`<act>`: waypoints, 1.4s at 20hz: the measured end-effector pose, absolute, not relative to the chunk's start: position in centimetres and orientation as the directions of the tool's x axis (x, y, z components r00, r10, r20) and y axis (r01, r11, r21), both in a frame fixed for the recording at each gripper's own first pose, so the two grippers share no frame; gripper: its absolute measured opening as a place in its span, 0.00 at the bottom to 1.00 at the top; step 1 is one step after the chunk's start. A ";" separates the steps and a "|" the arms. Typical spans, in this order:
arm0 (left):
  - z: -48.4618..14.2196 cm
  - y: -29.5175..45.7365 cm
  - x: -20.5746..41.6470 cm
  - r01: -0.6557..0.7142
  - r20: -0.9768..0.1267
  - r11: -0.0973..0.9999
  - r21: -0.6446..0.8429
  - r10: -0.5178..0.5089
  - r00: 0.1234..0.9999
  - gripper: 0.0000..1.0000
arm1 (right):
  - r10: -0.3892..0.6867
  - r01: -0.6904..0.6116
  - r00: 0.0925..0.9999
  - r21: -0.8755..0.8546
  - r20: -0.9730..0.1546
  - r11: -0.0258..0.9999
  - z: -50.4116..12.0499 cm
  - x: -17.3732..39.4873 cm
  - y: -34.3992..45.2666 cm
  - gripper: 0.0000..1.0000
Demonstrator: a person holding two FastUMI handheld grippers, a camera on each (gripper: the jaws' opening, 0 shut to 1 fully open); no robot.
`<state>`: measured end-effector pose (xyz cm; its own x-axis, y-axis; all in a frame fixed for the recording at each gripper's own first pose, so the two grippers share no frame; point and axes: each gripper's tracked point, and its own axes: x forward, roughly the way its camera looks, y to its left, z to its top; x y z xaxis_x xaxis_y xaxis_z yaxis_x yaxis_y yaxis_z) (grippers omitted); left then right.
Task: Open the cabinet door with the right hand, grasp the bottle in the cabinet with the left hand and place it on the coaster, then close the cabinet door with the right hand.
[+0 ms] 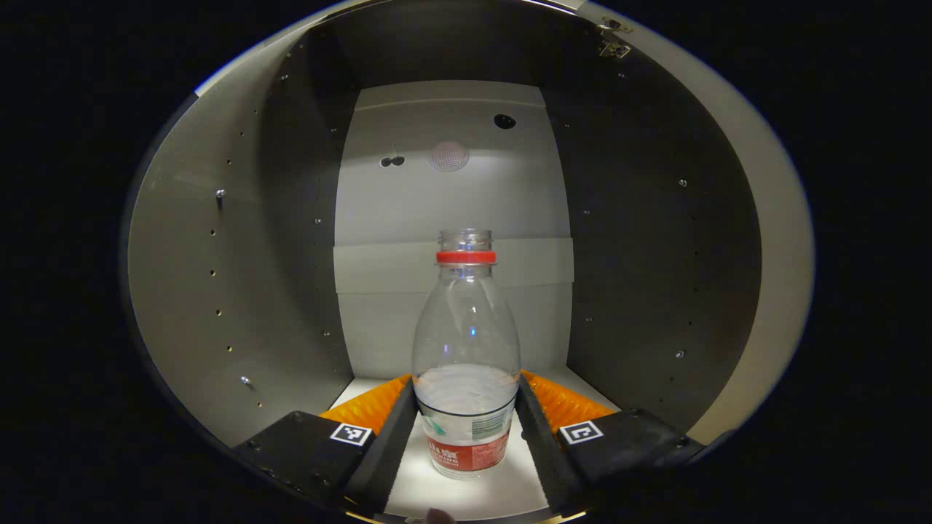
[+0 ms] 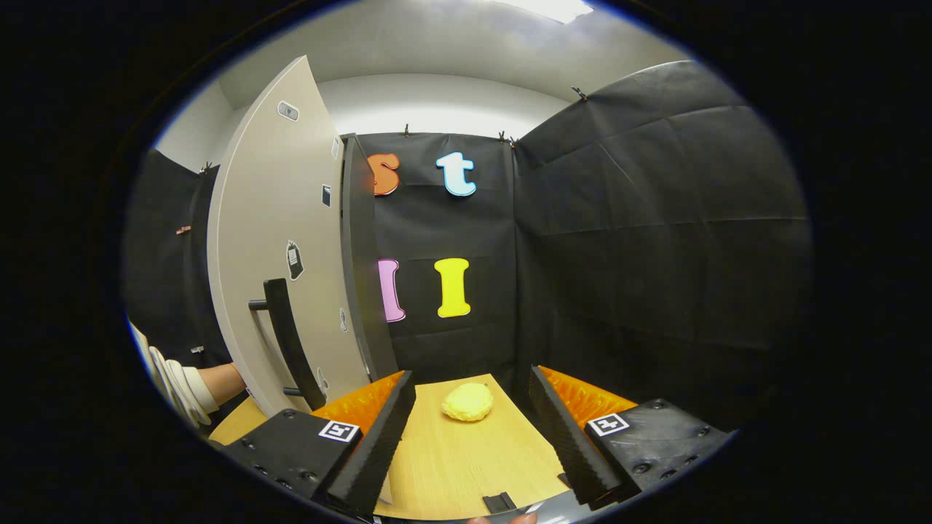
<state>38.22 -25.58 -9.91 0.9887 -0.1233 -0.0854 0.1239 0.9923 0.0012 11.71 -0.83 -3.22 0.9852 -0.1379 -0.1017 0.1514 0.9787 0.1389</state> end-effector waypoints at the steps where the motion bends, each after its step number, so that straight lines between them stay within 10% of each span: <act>1: -9.9 -25.7 38.1 0.128 -0.084 0.992 -0.004 -0.128 0.988 0.78 | -0.141 0.154 0.985 0.137 -0.097 0.979 -3.1 11.7 -1.0 0.98; 16: -4.7 -18.0 23.0 0.129 0.013 0.991 -0.018 -0.129 0.992 0.76 | -0.151 0.150 0.988 0.095 0.008 0.984 -1.5 12.6 -1.1 0.98; 28: -13.9 -9.0 9.6 0.114 0.012 0.993 -0.023 -0.113 0.993 0.76 | -0.193 0.188 0.980 0.106 0.047 0.977 -0.7 13.0 -1.3 0.98</act>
